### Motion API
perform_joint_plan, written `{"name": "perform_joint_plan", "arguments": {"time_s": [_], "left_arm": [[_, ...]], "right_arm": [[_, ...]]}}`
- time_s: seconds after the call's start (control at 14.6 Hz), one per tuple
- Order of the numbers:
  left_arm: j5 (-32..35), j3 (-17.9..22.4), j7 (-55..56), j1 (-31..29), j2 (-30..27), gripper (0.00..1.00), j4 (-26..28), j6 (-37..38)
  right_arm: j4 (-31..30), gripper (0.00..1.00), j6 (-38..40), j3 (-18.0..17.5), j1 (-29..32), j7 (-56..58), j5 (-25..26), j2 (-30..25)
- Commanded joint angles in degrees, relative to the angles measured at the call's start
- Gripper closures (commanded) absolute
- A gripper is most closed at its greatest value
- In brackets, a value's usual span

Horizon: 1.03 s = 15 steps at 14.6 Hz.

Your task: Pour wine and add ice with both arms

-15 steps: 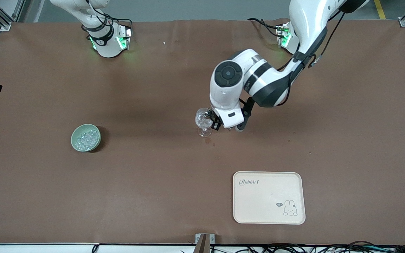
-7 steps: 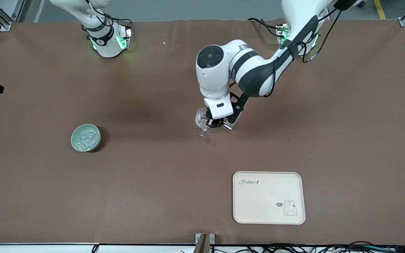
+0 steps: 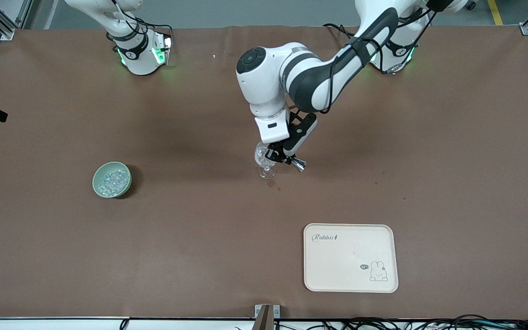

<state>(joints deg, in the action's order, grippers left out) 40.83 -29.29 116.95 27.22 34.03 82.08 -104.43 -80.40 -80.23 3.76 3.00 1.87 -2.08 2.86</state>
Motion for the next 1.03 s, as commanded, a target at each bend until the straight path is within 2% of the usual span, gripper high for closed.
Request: {"name": "perform_joint_plan", "arguments": {"time_s": [0.0,0.21,0.27,0.41,0.55,0.62,0.75,0.96], "left_arm": [[2.41,0.46,-0.14,1.08,-0.19,1.0,-0.16,1.68],[-0.22,0.29,-0.14,-0.05,-0.63,1.0,-0.95,1.6],[-2.93,0.46,-0.06,-0.67,-0.37,1.0,-2.52,1.42],[-10.3,0.46,-0.06,-4.0,0.6,1.0,-6.04,-0.06],[-17.77,0.46,-0.14,-9.35,0.78,1.0,-6.4,-5.66],[-22.16,0.46,-0.23,-12.16,1.04,1.0,-6.4,-9.26],[-32.87,0.46,-3.37,-17.79,2.27,1.0,-6.4,-16.04],[-47.03,0.46,-11.98,-25.0,4.64,1.0,-6.4,-19.75]], "right_arm": [[0.77,1.0,0.34,-0.6,0.25,-0.9,1.02,0.04],[0.77,1.0,0.52,-0.6,0.25,-0.91,0.94,0.04],[0.77,1.0,0.52,-0.6,0.16,-0.99,0.94,0.04],[0.68,1.0,0.78,-0.68,-0.19,-1.69,0.85,0.04],[0.68,1.0,1.83,-1.65,-1.5,-3.18,0.32,0.04],[0.68,1.0,2.27,-2.35,-3.34,-7.37,0.32,0.04],[0.68,1.0,2.27,-5.32,-6.68,-15.81,0.15,0.13],[0.77,1.0,0.26,-14.37,-7.83,-26.97,-0.03,1.7]]}}
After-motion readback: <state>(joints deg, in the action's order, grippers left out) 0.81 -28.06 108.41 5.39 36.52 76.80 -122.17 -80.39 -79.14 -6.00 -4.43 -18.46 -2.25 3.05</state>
